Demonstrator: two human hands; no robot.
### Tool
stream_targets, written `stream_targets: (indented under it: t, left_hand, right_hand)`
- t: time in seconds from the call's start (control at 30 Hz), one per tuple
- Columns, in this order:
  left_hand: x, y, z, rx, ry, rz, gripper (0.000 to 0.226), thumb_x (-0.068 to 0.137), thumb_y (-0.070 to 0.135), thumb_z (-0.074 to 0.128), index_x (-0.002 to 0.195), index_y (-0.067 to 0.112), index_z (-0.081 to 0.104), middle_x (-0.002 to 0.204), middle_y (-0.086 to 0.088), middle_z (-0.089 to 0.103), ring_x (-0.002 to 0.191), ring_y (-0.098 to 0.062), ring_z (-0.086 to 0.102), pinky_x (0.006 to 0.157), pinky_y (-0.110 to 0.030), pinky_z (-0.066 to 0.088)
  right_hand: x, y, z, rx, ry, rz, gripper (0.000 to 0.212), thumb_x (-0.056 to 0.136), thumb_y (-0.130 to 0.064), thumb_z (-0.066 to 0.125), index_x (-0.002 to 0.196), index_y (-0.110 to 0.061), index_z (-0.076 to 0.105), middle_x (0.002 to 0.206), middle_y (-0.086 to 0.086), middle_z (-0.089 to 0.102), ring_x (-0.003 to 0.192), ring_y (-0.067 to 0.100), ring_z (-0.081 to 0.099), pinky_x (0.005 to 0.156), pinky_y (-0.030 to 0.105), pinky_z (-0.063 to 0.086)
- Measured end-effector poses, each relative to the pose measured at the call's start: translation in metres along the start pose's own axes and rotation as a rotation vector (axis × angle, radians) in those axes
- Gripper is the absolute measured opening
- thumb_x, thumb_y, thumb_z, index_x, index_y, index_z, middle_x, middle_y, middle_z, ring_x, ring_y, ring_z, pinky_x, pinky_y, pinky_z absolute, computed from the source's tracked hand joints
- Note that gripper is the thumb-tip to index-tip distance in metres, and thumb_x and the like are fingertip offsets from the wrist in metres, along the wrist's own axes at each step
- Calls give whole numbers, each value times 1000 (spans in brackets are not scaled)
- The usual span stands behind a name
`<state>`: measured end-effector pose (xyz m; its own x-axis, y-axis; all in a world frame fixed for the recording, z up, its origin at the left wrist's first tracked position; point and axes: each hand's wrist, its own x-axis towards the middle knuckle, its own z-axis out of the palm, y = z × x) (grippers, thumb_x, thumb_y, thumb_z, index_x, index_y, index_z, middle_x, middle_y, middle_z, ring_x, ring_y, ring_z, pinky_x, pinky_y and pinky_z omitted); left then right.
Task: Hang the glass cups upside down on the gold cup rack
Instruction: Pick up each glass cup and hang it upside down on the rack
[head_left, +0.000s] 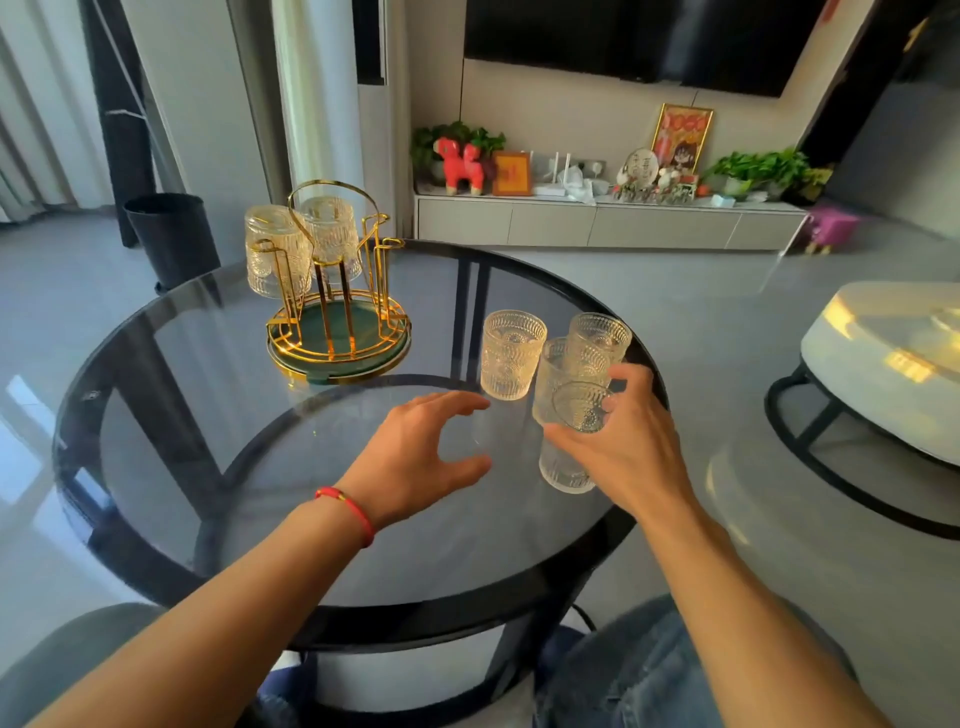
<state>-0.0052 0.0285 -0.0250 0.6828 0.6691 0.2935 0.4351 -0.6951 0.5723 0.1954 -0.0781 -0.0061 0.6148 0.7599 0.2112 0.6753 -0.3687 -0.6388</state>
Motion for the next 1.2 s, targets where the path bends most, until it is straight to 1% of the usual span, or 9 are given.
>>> stream_targets:
  t: [0.07, 0.17, 0.27, 0.47, 0.63, 0.83, 0.97, 1.07, 1.2]
  left_hand:
    - [0, 1, 4, -6, -36, -3, 71, 77, 44, 81, 139, 29, 50, 133, 1, 61, 118, -12, 55, 100, -36, 51]
    - [0, 5, 7, -187, -121, -1, 99, 70, 48, 85, 151, 37, 29, 135, 5, 57, 118, -8, 55, 94, -23, 51]
    - [1, 10, 5, -373, -40, 6, 111, 64, 45, 89, 150, 47, 18, 121, 14, 62, 104, -5, 63, 84, -20, 54]
    - [16, -7, -21, -688, 205, -225, 82, 56, 35, 96, 122, 34, 47, 117, 6, 64, 99, -7, 67, 81, -34, 60]
    - [31, -29, -31, -1051, 274, -301, 82, 60, 26, 95, 125, 28, 46, 119, -11, 65, 101, -21, 71, 86, -44, 59]
    - [46, -69, -34, -513, 214, -271, 89, 65, 62, 80, 141, 36, 43, 125, 13, 56, 110, 1, 56, 84, -15, 48]
    - [41, -105, -34, 43, 190, -227, 88, 75, 61, 75, 146, 24, 41, 145, -1, 45, 133, -18, 36, 109, -39, 40]
    - [39, -121, -34, 256, 182, -279, 79, 77, 56, 74, 144, 25, 45, 155, -4, 32, 140, -26, 26, 110, -53, 36]
    - [37, -131, -33, 318, 197, -260, 66, 80, 49, 71, 138, 25, 52, 142, -2, 44, 133, -23, 34, 106, -47, 38]
  right_hand:
    - [-3, -4, -2, 9, 37, -80, 91, 66, -53, 89, 135, -28, 37, 127, 0, 60, 111, 20, 63, 87, 39, 59]
    - [-11, -17, -1, 163, 5, -199, 87, 61, -65, 85, 129, -39, 38, 109, -26, 57, 98, -8, 61, 75, 9, 49]
    - [-16, -34, 13, 328, -120, -243, 87, 58, -72, 81, 129, -42, 40, 114, -23, 63, 107, -14, 58, 75, 6, 48]
    - [6, -58, 39, 648, -360, -84, 72, 79, -78, 62, 139, -42, 46, 144, -10, 57, 122, -5, 57, 97, 25, 47]
    - [27, -78, 71, 926, -614, 234, 50, 104, -57, 40, 141, -27, 56, 126, 7, 74, 107, 32, 75, 105, 53, 52]
    - [54, -90, 78, 1045, -375, 177, 47, 94, -37, 71, 133, -13, 60, 122, 10, 75, 109, 26, 74, 92, 50, 60]
    - [75, -107, 70, 877, -50, 65, 56, 79, -42, 86, 126, -28, 60, 100, -9, 78, 90, 7, 76, 81, 37, 65]
    - [114, -130, 60, 730, 117, -33, 60, 73, -49, 84, 128, -38, 60, 118, -13, 69, 104, 7, 69, 90, 37, 61]
    - [180, -164, 64, 613, 174, -104, 67, 76, -45, 83, 138, -35, 60, 136, -10, 59, 124, 15, 58, 103, 41, 55]
